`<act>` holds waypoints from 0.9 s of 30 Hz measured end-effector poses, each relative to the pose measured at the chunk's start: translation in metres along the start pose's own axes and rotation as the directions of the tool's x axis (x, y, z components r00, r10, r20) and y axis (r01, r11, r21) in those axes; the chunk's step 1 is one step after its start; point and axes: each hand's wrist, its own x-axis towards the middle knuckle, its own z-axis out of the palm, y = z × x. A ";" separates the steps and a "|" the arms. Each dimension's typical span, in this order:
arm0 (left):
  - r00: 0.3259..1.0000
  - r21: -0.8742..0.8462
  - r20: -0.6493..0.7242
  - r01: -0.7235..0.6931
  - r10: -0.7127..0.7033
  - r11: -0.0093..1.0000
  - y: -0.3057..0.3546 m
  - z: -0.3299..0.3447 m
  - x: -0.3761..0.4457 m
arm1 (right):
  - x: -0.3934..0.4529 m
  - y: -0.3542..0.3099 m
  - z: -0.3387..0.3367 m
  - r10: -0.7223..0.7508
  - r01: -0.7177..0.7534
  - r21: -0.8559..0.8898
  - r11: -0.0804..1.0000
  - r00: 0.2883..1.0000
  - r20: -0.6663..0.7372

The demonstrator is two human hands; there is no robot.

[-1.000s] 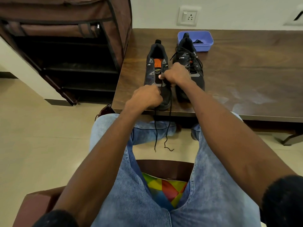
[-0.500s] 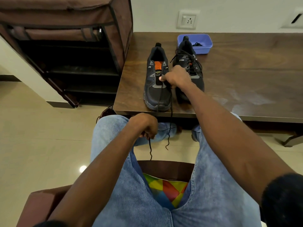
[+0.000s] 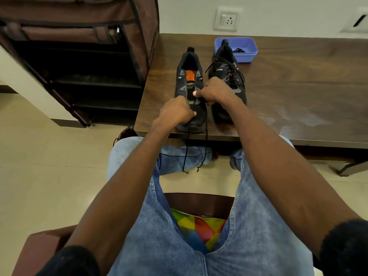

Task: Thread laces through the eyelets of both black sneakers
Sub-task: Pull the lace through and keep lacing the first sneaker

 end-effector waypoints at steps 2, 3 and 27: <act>1.000 -0.116 -0.010 0.011 -0.012 0.993 -0.002 0.000 0.002 | -0.002 0.002 -0.001 -0.011 0.011 -0.009 1.000 1.000 0.001; 0.999 -0.223 -0.011 0.028 -0.031 0.974 -0.004 0.000 0.003 | -0.004 0.002 -0.001 -0.021 0.021 -0.016 1.000 1.000 -0.018; 0.992 -0.970 0.058 0.029 0.113 0.241 -0.073 -0.004 0.015 | -0.036 0.012 -0.002 -0.033 0.092 0.140 0.986 0.924 -0.380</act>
